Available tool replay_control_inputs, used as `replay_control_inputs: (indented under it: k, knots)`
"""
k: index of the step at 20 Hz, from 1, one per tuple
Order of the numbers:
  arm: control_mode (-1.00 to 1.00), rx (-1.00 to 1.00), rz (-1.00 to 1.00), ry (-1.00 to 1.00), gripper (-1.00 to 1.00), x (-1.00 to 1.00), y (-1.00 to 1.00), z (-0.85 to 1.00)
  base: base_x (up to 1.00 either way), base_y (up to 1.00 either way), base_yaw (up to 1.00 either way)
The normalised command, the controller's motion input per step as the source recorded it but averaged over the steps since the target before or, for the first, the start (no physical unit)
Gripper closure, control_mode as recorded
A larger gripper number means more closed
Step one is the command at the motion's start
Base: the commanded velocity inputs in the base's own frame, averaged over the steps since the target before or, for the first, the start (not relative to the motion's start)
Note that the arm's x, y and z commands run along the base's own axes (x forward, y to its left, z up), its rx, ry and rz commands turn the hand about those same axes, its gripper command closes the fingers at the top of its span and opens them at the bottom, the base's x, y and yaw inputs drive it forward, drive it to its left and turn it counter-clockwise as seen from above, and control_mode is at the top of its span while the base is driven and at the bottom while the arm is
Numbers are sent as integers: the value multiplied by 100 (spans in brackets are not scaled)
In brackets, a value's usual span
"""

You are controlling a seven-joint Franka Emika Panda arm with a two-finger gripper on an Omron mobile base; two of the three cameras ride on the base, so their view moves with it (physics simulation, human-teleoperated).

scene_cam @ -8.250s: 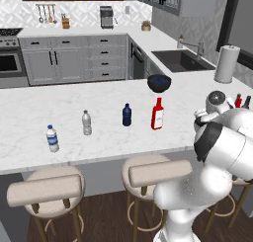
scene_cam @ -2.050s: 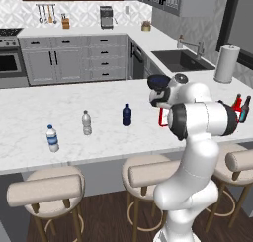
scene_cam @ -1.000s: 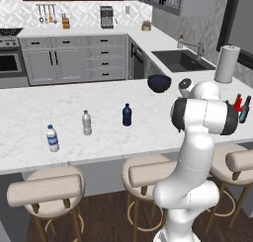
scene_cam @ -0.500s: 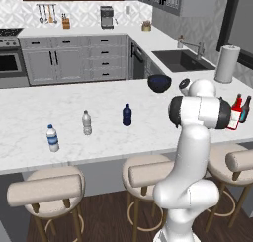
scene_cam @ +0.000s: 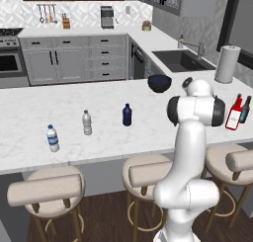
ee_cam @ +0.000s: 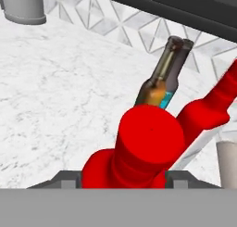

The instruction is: Move the plastic bottles in the middle to the plastics group, and the glass bottles in the middle to the glass group.

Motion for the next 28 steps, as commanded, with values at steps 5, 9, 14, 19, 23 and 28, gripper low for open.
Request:
replay_control_inputs:
  k: [5,9,14,19,23,28]
  knots:
    - [-100,0,0,5,100,10,-43,-23,0,0,0]
    - [-100,0,0,8,100,7,-37,-36,0,0,0]
    - [-100,0,0,4,100,1,-36,-37,0,0,0]
    - [-100,0,0,4,100,-12,-20,-39,0,0,0]
    - [-100,1,0,0,100,-31,-13,-44,0,0,0]
    - [-100,0,0,0,100,-35,-9,-50,0,0,0]
